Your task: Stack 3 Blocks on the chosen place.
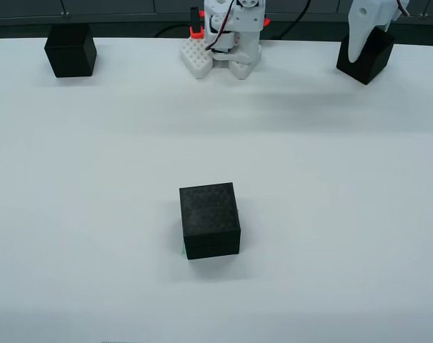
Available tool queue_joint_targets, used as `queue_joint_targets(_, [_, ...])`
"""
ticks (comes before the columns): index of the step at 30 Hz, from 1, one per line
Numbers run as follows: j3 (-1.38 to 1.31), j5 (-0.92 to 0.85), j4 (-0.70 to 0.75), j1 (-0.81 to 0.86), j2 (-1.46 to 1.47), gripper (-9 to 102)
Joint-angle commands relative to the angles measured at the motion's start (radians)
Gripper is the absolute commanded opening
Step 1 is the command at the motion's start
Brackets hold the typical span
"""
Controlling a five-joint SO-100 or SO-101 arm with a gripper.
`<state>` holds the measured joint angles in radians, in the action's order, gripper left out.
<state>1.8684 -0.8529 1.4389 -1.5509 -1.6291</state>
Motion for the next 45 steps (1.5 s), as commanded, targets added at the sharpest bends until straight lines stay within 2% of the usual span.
queue_joint_targets(1, [-0.069,0.008,0.048,0.086,-0.06,24])
queue_joint_targets(10, [-0.176,-0.008,0.123,0.387,-0.172,24])
queue_joint_targets(17, [-0.247,0.015,0.133,0.712,-0.209,24])
queue_joint_targets(22, [-0.308,0.109,0.133,0.971,-0.172,24])
queue_joint_targets(27, [-0.371,0.235,0.133,1.158,-0.135,24])
queue_joint_targets(38, [-0.489,0.65,0.133,1.382,-0.06,24])
queue_joint_targets(45, [-0.538,0.71,0.135,1.425,0.032,24])
